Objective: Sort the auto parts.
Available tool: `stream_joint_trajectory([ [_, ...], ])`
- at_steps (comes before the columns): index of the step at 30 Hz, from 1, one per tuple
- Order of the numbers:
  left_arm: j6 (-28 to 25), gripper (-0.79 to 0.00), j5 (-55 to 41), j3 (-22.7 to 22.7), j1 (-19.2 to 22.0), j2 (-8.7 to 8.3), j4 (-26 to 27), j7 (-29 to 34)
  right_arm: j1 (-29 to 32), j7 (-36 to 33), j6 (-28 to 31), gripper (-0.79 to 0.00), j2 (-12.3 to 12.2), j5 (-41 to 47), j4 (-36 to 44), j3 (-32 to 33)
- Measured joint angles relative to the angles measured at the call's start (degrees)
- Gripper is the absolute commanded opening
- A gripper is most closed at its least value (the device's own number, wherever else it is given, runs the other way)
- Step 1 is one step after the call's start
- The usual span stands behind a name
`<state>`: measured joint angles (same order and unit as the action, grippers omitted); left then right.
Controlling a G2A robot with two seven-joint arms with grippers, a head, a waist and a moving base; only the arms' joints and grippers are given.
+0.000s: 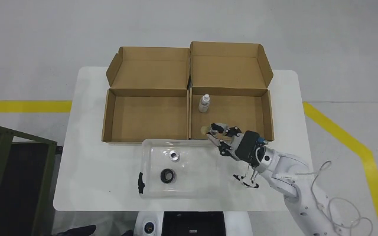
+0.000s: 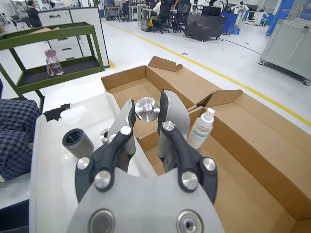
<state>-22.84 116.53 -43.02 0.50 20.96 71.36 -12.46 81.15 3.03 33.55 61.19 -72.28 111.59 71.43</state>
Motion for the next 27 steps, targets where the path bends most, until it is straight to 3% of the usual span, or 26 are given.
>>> stream_joint_trajectory([
  [14, 0.00, 0.000, 0.00, 0.00, 0.00, 0.00, 0.00, 0.00, -8.87, -17.98, -2.25, -0.785, 0.51, -1.48, -4.40, -1.71],
  [27, 0.00, 0.000, 0.00, 0.00, 0.00, 0.00, 0.00, 0.00, -18.72, -27.95, -2.43, -0.785, 1.94, -1.13, -14.18, -7.67],
])
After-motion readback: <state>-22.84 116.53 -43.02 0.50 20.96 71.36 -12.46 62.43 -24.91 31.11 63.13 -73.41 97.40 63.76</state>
